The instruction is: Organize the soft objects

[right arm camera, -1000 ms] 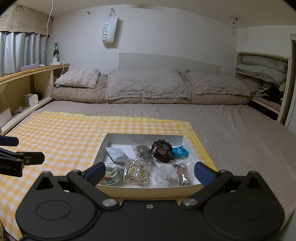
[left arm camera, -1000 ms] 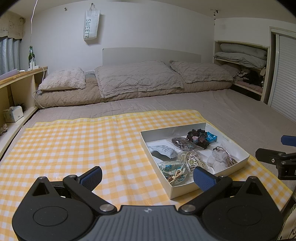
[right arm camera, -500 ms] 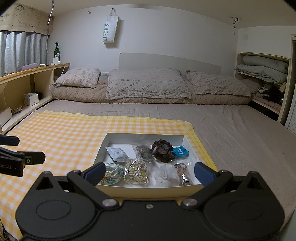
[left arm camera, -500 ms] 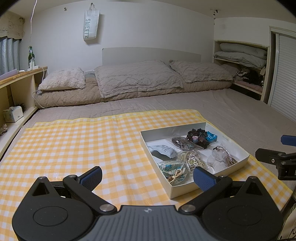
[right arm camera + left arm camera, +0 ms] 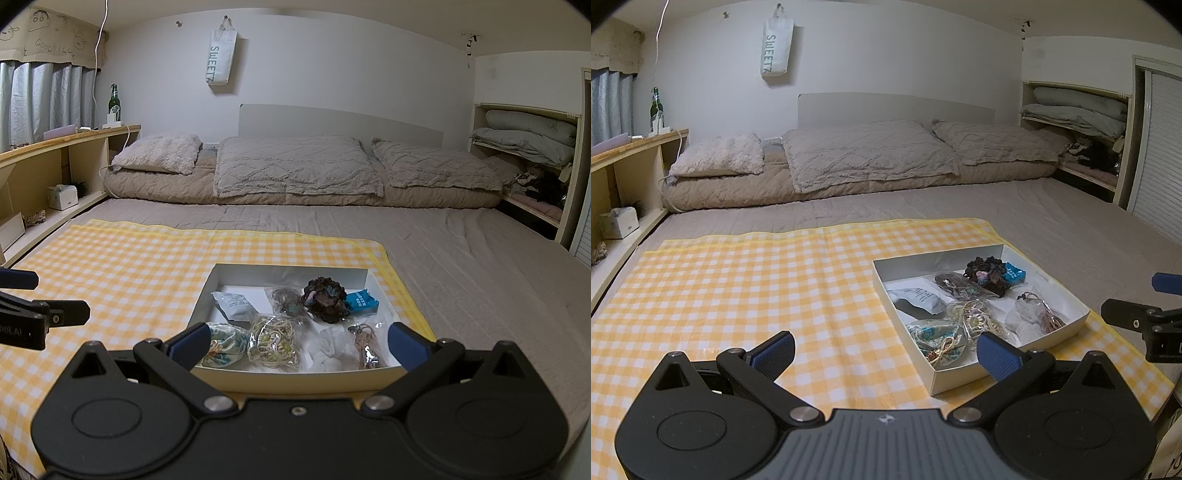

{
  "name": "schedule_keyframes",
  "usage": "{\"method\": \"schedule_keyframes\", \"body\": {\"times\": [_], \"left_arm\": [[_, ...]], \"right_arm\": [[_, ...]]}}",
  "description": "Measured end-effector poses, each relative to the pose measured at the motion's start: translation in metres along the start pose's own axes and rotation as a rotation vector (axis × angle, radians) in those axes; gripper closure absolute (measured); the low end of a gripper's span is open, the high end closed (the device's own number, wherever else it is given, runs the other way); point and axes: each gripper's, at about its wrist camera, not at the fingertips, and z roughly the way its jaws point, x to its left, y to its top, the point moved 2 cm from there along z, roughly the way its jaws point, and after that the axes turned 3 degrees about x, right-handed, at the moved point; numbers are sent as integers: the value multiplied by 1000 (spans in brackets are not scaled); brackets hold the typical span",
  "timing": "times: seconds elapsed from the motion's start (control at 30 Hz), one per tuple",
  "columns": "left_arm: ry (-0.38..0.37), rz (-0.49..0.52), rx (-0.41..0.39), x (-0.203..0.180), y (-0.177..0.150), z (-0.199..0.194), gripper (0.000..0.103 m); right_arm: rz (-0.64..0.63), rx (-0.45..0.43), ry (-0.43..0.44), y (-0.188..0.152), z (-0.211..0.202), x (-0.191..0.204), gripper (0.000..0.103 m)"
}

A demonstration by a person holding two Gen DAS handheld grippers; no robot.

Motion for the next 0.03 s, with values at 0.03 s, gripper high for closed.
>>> {"method": "schedule_keyframes", "body": {"times": [0.03], "left_arm": [[0, 3, -1, 0, 0, 0, 0]], "right_arm": [[-1, 0, 1, 0, 0, 0, 0]]}}
